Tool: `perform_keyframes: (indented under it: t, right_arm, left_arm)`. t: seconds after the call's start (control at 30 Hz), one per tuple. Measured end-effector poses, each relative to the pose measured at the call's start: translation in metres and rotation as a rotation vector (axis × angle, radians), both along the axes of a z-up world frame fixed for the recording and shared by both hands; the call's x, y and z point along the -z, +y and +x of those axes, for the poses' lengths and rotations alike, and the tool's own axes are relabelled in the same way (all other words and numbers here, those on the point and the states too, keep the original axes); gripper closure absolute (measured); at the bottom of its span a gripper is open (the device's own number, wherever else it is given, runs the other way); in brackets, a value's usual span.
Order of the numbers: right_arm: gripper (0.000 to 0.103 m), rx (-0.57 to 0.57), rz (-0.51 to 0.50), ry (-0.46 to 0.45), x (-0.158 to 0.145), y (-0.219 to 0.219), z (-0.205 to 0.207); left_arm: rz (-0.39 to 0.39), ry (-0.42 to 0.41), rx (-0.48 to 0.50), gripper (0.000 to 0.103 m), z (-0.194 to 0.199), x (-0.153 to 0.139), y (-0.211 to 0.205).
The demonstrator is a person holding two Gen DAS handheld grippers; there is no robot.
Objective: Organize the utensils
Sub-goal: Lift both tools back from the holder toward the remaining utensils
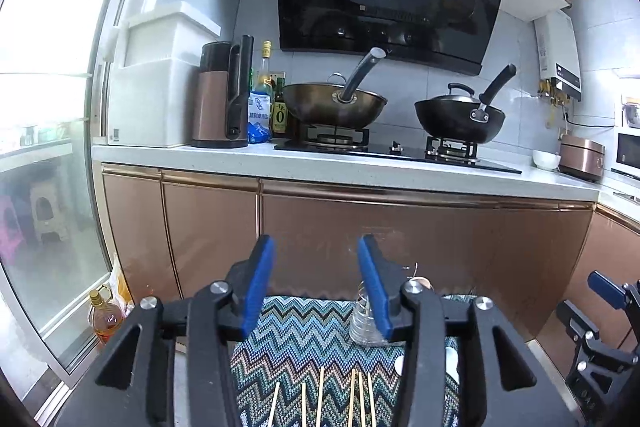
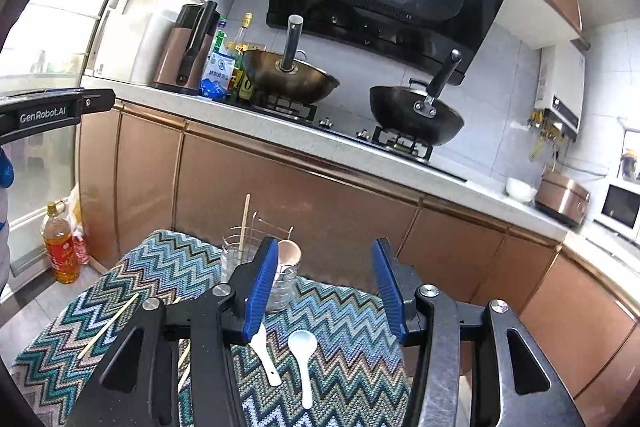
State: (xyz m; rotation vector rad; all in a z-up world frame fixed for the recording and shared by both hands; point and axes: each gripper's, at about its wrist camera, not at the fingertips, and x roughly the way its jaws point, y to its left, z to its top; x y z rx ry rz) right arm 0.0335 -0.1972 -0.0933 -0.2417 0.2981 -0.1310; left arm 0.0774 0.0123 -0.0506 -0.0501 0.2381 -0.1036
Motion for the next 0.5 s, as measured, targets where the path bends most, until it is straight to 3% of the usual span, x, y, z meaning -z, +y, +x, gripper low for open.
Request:
perform_keyframes:
  t: [0.07, 0.23, 0.5]
  right_arm:
    - [0.053, -0.008, 0.049, 0.042, 0.006, -0.017, 0.011]
    - [0.053, -0.039, 0.195, 0.200, 0.041, -0.068, 0.048]
    - [0.066, -0.132, 0.378, 0.466, 0.124, -0.127, 0.116]
  left_arm:
    - [0.007, 0.026, 0.010, 0.061, 0.005, 0.006, 0.002]
    - [0.018, 0.188, 0.076, 0.061, 0.034, 0.038, 0.007]
    - [0.049, 0.572, 0.225, 0.062, 0.108, 0.130, -0.002]
